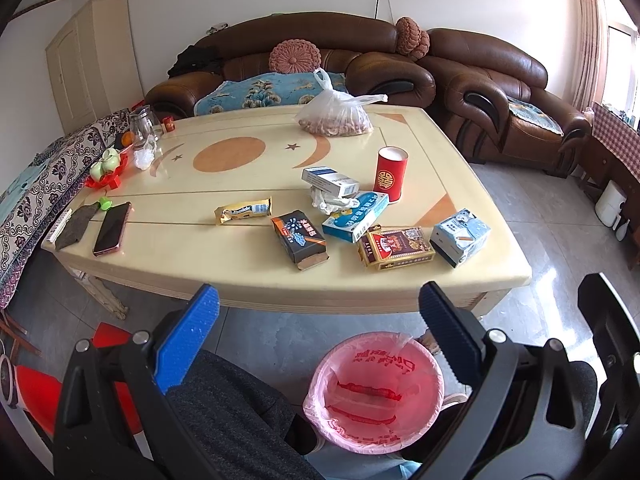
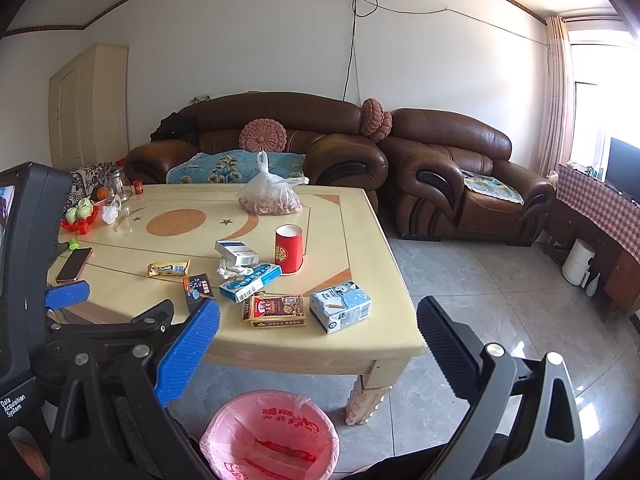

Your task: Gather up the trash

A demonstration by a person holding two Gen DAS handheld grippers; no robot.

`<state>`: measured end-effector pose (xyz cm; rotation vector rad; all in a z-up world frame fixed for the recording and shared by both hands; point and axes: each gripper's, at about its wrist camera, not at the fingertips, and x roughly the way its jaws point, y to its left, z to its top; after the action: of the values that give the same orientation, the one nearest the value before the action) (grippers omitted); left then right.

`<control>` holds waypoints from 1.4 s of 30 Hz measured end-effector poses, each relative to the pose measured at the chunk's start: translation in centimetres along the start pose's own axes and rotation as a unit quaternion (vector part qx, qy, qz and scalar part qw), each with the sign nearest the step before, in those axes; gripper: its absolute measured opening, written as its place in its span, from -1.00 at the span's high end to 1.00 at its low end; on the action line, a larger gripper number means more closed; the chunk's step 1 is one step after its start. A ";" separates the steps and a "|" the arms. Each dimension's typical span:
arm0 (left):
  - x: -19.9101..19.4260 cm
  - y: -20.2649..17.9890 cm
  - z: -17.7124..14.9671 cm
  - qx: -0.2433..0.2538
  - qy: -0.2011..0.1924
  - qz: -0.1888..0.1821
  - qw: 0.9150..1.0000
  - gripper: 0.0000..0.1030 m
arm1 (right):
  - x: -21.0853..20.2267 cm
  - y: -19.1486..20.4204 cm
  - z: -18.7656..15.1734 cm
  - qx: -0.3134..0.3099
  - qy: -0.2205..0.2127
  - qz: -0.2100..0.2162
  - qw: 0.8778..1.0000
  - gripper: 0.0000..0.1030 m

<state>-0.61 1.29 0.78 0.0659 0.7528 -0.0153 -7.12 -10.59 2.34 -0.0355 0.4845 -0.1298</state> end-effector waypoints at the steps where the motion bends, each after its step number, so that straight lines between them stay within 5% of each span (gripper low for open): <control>1: 0.0 0.0 0.0 0.000 0.000 -0.001 1.000 -0.90 | 0.0 0.0 0.0 0.000 0.000 0.000 1.000 -0.88; 42: -0.3 0.2 0.3 0.000 -0.002 -0.001 1.000 -0.90 | 0.4 0.0 0.0 -0.001 0.003 0.013 1.000 -0.88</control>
<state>-0.60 1.44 1.21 0.0648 0.7492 -0.0162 -6.73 -10.62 2.16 -0.0299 0.4908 -0.1038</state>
